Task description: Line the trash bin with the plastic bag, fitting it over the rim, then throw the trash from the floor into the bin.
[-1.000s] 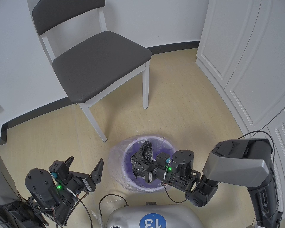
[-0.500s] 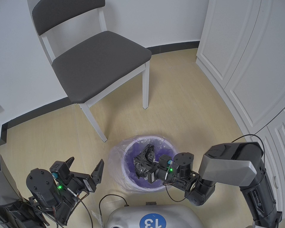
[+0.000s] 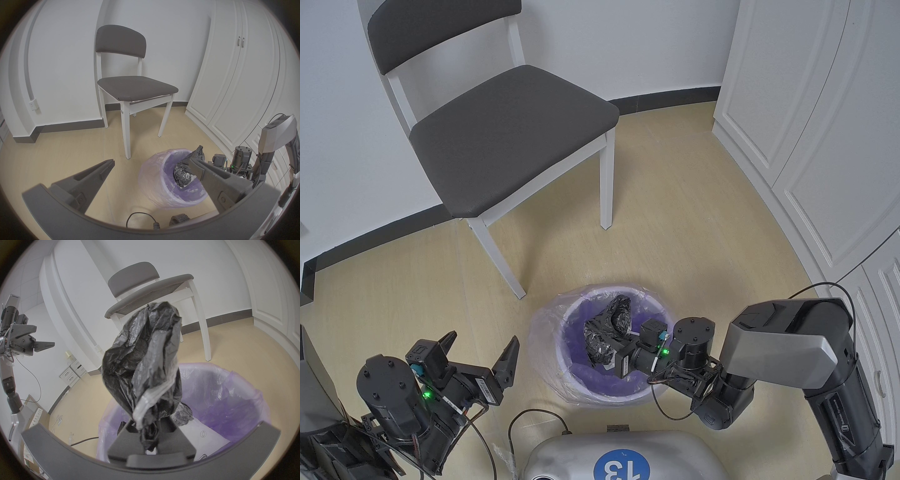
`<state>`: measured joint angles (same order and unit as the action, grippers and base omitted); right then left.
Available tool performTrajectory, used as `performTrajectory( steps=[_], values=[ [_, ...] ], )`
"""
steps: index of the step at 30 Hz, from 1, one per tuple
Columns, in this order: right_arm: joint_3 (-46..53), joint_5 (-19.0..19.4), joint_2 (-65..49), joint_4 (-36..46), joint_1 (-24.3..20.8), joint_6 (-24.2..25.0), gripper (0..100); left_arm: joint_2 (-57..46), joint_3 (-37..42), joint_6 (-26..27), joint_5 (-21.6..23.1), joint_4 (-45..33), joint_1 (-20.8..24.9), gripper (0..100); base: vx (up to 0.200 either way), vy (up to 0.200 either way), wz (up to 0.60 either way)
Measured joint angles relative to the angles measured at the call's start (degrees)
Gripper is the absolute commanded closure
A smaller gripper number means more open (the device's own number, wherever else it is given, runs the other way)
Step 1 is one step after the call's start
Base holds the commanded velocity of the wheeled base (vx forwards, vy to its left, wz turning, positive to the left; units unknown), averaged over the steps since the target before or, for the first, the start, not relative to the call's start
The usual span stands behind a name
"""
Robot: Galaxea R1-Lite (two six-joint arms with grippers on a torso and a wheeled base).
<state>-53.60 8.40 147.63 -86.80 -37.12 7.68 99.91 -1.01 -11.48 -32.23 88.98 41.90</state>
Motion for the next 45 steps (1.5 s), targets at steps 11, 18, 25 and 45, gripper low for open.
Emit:
performTrajectory(
  steps=[11, 18, 25, 45],
  values=[
    [0.1, 1.9, 0.8, -0.4, 0.0, 1.6, 0, 0.0, 0.0, 0.1, -0.1, 0.0, 0.0, 0, 0.000, 0.000, 0.00],
    [0.2, 2.4, 0.9, -1.7, 0.0, 2.7, 0, 0.0, 0.0, 0.1, -0.2, 0.0, 0.0, 0, 0.000, 0.000, 0.00],
    [0.9, 3.4, 0.8, -2.1, 0.4, 2.6, 0, 0.4, 0.0, 0.0, -0.3, 0.0, 0.0, 0, 0.000, 0.000, 0.00],
    [5.5, 3.9, -11.5, 10.7, 8.9, -13.0, 0, 3.3, 0.0, -0.1, -2.0, 0.0, -0.1, 0, 0.000, 0.000, 0.00]
  ],
)
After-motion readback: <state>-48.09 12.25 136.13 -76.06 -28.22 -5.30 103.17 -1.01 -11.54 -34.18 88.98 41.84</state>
